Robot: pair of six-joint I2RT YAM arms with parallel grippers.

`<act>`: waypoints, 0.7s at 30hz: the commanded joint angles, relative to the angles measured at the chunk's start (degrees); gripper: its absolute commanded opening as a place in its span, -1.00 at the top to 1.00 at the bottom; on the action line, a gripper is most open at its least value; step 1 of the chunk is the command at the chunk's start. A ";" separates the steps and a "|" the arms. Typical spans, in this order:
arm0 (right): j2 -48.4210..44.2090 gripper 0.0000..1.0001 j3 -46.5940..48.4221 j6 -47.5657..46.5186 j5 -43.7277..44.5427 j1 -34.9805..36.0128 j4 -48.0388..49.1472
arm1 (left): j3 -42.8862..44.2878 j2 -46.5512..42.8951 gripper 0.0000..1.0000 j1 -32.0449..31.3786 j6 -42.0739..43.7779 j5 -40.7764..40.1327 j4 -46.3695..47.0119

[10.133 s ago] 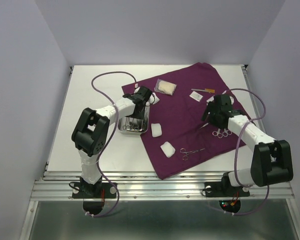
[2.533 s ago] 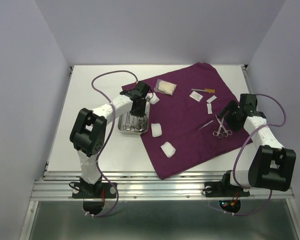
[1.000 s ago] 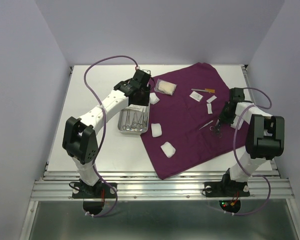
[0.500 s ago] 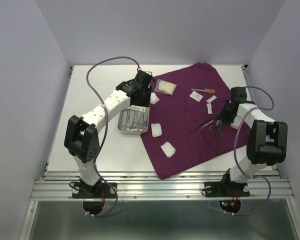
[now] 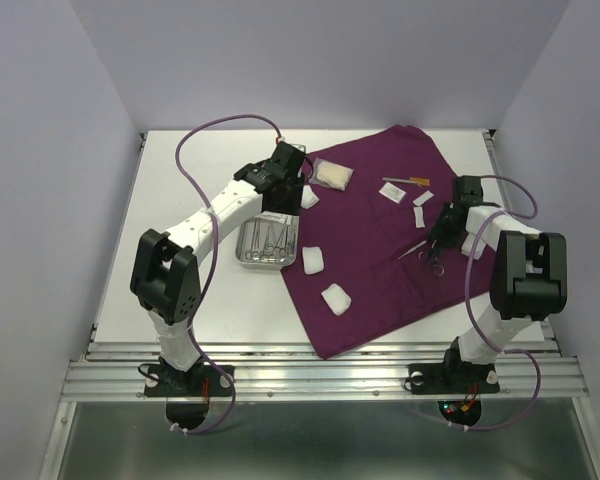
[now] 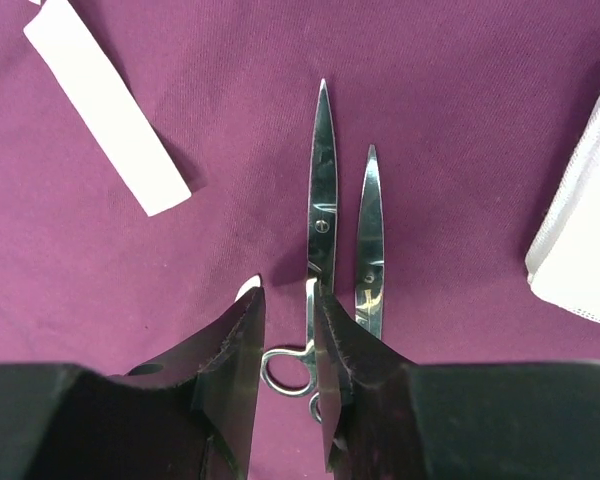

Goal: Prepare the surgical pack
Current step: Pick up the medical item from the surgical kit.

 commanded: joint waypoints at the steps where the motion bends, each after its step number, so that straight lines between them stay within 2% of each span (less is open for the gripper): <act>1: 2.15 0.35 -2.43 0.43 2.98 0.29 0.61 | 1.85 -0.30 0.02 -0.41 0.61 0.10 0.38; 13: -0.57 0.35 -4.89 1.05 3.86 0.29 1.76 | 2.46 0.31 0.03 -0.59 0.96 0.36 0.55; 21: -6.62 0.34 -5.42 1.84 5.09 0.29 2.19 | 2.55 0.40 0.02 -0.59 0.53 0.62 0.38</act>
